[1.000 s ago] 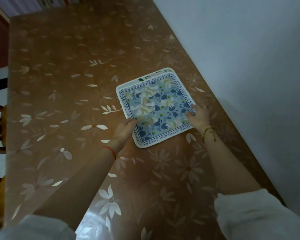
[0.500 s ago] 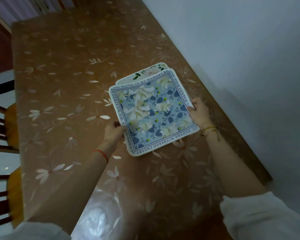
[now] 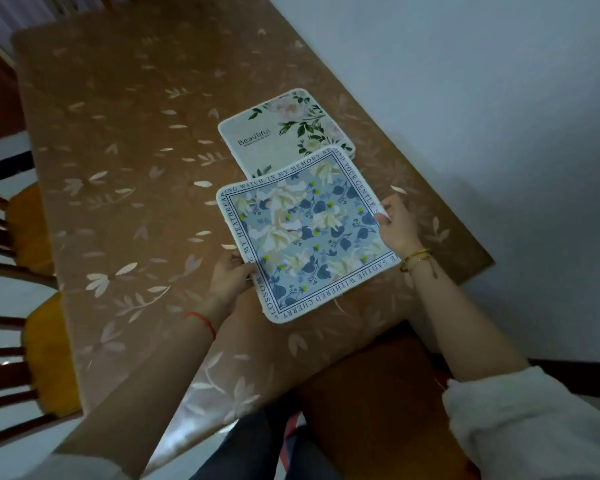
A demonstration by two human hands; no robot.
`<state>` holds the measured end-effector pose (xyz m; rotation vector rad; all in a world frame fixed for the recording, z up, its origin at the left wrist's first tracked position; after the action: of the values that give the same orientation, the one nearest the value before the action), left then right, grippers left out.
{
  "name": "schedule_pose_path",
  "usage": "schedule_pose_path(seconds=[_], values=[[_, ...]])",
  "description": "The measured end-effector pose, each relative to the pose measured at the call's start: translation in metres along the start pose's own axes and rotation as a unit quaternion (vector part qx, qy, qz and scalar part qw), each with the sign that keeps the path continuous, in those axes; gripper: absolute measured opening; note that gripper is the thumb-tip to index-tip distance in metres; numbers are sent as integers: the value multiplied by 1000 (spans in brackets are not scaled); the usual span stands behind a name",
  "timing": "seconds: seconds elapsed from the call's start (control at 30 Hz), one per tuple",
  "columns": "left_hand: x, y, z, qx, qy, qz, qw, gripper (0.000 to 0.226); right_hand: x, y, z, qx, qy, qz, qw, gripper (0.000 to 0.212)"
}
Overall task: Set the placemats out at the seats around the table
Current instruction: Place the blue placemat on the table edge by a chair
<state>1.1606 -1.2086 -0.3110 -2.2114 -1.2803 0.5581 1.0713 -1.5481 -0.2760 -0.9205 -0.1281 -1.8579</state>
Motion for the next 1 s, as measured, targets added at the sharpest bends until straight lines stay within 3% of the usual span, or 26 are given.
schedule_pose_path(seconds=[0.2, 0.3, 0.4, 1.0], values=[[-11, -38, 53, 10, 3, -20, 1000, 26, -19, -46, -35, -17, -11, 15, 1000, 18], [-16, -50, 75, 20, -1, -36, 999, 19, -28, -63, -53, -22, -4, 21, 1000, 16], [-20, -54, 87, 19, 5, -45, 999, 26, -33, -71, -64, -11, 3, 24, 1000, 10], [3, -28, 109, -3, 24, -111, 994, 24, -70, -33, -79, -7, 1, 63, 998, 20]])
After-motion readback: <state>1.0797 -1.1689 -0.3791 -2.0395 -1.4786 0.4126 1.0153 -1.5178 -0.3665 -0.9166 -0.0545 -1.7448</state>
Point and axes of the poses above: each hand's wrist, its own y-axis towards the middle knuckle, its own x-axis out of the back of the hand, z = x × y, the point moved 7 cm from there along y, towards the middle knuckle, and after that the axes turned 13 degrees about z, right-handed, at the moved point
